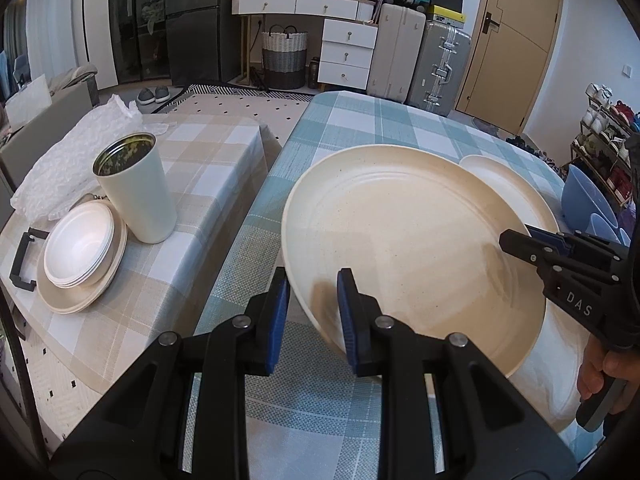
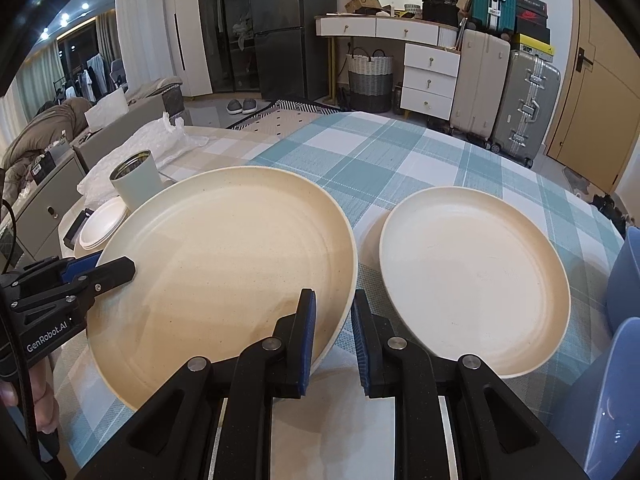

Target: Organize plates and bowls

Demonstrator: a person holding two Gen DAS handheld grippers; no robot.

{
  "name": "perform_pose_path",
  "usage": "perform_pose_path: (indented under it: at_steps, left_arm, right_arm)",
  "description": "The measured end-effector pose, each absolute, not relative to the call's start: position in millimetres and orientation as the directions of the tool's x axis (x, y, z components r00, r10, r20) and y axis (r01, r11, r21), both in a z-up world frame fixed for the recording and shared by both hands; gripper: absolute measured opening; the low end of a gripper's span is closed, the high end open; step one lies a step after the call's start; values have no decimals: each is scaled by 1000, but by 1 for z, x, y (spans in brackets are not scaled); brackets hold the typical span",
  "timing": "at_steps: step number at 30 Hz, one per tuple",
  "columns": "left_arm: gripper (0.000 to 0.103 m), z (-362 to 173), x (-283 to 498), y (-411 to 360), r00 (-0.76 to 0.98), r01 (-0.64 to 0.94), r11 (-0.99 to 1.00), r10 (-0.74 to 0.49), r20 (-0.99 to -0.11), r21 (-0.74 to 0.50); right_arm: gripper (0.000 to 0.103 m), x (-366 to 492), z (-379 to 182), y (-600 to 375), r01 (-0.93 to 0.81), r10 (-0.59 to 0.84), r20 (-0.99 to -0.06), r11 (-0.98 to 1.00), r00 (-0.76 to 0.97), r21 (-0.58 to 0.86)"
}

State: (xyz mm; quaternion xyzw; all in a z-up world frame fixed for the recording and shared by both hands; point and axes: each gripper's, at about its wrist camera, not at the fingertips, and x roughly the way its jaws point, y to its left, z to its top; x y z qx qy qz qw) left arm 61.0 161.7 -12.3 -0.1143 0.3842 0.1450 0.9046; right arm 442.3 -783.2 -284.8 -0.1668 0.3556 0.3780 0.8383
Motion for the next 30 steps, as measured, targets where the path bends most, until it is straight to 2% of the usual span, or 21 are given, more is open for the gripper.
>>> perform_pose_path:
  at_steps: [30]
  left_arm:
    - [21, 41, 33, 112, 736, -260, 962, 139, -663, -87]
  right_arm:
    - [18, 414, -230, -831, -700, 508, -671, 714, 540, -23]
